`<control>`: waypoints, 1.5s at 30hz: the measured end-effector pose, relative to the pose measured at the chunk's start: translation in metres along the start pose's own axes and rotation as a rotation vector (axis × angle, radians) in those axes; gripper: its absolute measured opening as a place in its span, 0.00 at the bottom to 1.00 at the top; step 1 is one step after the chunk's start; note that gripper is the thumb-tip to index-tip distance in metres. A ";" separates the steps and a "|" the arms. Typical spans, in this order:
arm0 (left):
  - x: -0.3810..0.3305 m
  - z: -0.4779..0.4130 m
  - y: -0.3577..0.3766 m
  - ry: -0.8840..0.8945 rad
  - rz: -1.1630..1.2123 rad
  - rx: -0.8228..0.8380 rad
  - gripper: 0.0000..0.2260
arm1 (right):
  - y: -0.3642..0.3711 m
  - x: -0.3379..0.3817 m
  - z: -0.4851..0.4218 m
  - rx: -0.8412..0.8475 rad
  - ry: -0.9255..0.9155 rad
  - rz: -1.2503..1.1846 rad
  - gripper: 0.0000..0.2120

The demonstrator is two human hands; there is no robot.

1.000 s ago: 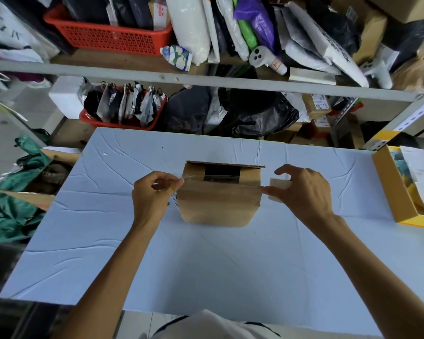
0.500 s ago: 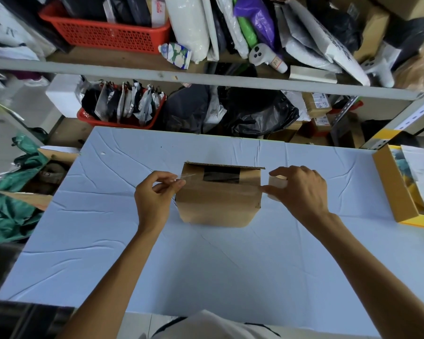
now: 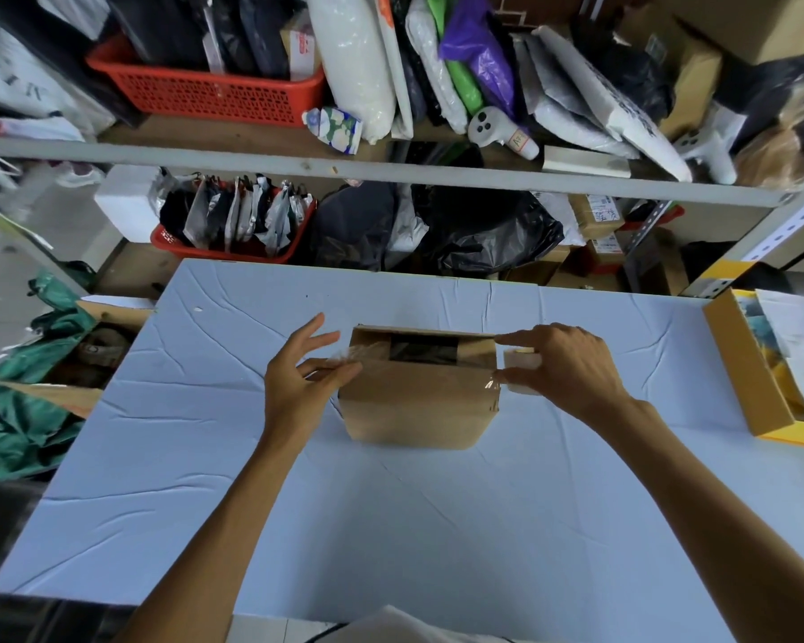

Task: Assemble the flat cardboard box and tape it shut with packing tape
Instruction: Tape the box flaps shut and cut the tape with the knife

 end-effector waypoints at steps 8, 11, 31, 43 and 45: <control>-0.005 -0.012 0.002 -0.036 -0.024 0.071 0.16 | 0.015 -0.012 -0.009 0.251 0.036 -0.122 0.21; -0.006 -0.015 0.005 -0.012 -0.033 0.081 0.14 | 0.018 -0.013 -0.011 0.280 0.032 -0.130 0.18; -0.014 -0.043 0.038 0.146 -0.238 0.210 0.09 | 0.014 -0.019 -0.019 0.322 0.057 -0.056 0.16; -0.003 -0.040 0.049 0.043 -0.273 0.143 0.15 | 0.005 -0.036 -0.011 0.192 0.213 -0.116 0.14; -0.001 -0.041 0.048 0.009 -0.280 0.130 0.16 | 0.003 -0.036 -0.013 0.183 0.214 -0.082 0.13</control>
Point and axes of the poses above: each hand's wrist, its own z-axis away from the middle knuckle, its own y-axis out of the palm, x = y × z, the point moved 6 cm from there along -z, towards the middle knuckle
